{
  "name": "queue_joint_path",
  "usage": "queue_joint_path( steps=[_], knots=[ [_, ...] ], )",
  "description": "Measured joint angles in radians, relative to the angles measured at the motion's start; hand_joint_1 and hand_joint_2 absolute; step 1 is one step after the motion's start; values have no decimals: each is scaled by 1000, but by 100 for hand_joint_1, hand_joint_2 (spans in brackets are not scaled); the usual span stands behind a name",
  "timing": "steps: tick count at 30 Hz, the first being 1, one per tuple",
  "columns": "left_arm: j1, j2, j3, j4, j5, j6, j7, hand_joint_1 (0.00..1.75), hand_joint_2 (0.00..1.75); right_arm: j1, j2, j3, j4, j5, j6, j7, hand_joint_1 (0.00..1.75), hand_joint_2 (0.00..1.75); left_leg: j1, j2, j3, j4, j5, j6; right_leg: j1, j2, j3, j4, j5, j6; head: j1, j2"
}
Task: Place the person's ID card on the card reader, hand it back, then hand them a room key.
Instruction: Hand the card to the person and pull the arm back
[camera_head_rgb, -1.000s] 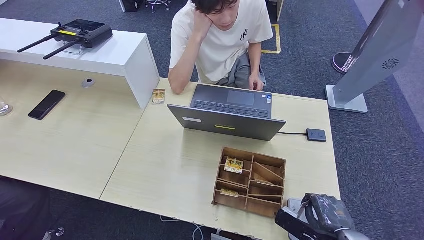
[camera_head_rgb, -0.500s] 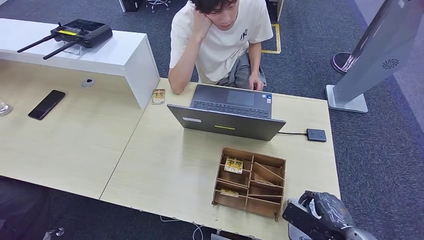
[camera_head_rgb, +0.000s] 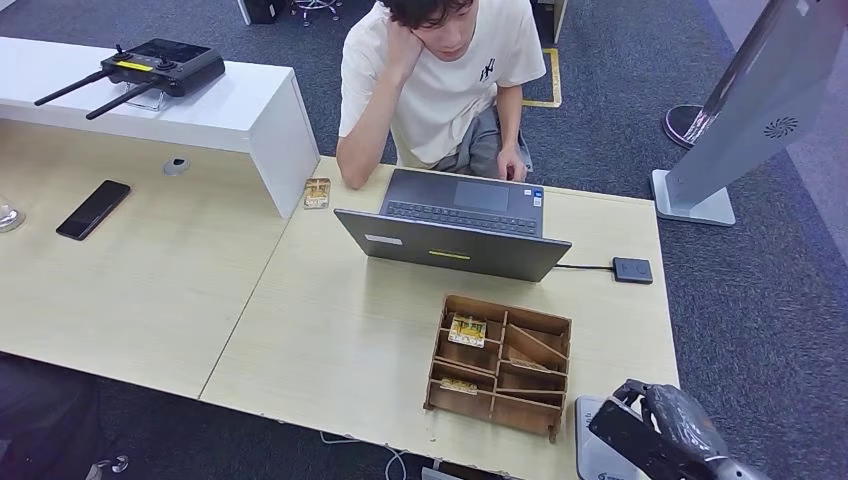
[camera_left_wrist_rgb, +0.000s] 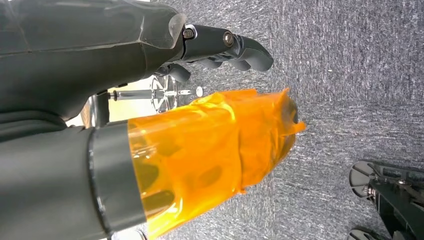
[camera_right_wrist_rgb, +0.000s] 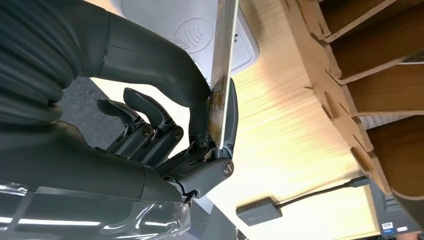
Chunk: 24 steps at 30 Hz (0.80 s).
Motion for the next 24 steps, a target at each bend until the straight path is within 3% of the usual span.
queue_joint_path(
  steps=[10, 24],
  knots=[
    [0, 41, 0, 78, 0, 55, -29, 0, 0, 39, 1, -42, -7, -395, 97, -261, 175, 175, 0, 0, 0, 0, 0, 0, 0, 0, 0, 0, 0, 0, 0, 0],
    [-2, 114, -8, 235, 0, 128, -40, 0, 0, 28, 10, -43, -6, -527, 195, -378, 175, 175, 0, 0, 0, 0, 0, 0, 0, 0, 0, 0, 0, 0, 0, 0]
  ],
)
